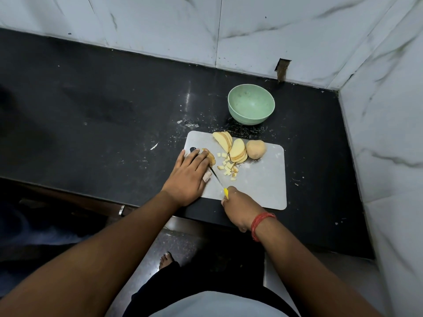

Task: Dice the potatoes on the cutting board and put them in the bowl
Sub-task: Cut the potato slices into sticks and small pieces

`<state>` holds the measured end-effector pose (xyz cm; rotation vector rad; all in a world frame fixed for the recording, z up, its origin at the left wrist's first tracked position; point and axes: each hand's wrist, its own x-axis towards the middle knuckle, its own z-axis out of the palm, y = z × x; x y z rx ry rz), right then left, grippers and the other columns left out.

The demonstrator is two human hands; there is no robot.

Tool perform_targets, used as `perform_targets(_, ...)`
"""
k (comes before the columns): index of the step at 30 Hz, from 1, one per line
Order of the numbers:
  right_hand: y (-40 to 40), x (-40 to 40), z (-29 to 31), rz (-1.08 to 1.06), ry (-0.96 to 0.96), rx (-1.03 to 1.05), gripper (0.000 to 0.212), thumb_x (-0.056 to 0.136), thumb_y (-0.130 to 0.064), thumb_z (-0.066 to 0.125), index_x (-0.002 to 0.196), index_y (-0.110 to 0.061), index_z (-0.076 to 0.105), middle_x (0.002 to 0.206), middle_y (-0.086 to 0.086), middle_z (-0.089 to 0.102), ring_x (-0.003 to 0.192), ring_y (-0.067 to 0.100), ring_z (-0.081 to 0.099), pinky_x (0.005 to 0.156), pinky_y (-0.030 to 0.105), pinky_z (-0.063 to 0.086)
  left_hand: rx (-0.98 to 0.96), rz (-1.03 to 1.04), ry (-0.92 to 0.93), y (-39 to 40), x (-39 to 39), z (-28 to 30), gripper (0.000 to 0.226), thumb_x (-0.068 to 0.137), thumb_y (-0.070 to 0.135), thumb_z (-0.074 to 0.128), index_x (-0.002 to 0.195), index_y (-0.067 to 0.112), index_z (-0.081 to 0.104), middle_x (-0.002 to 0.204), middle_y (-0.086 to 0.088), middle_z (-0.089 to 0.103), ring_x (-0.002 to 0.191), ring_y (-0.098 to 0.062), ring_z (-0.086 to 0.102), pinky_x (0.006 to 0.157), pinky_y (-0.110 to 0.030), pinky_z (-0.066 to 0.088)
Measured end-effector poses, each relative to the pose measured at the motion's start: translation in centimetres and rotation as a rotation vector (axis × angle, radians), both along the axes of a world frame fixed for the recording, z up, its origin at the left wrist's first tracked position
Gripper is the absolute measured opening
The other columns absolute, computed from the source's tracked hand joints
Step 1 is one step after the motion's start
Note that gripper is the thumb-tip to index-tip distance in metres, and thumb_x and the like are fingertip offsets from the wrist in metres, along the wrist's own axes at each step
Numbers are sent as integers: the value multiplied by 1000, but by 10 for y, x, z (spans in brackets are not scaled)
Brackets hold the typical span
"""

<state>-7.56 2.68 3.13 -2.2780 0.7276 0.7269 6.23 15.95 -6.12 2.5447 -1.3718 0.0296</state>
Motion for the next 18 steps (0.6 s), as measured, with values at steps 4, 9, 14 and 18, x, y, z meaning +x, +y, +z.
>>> perform_targets(4,-5,0,2,-16,16,-6,20,101,-18,37,119,-8,40,75,3,44,59,15,43,46,27,30,-20,-27,-41,-1,3,1,56,106,45,29,147,12,49,153,-9,46,148,-27,32,127,-55,12)
perform_targets(9,-8,5,-3,-83,14,-10,29,100,-17,36,127,-6,38,78,4,46,62,17,45,46,26,30,-35,-66,-95,-2,6,4,55,107,46,28,142,11,51,130,-10,50,131,-30,43,126,-54,15)
perform_targets(14,-8,7,-1,-92,-45,-22,26,101,-17,35,125,-6,37,80,5,47,74,26,50,58,27,35,-54,-40,-124,3,0,-1,52,107,44,32,141,10,53,126,-8,52,123,-30,47,124,-57,20)
perform_targets(18,-8,9,2,-95,-55,11,23,102,-19,35,122,-8,38,80,5,49,66,21,51,52,28,37,-69,-23,-128,4,-2,-4,52,107,44,34,140,10,55,125,-7,53,121,-29,48,123,-58,21)
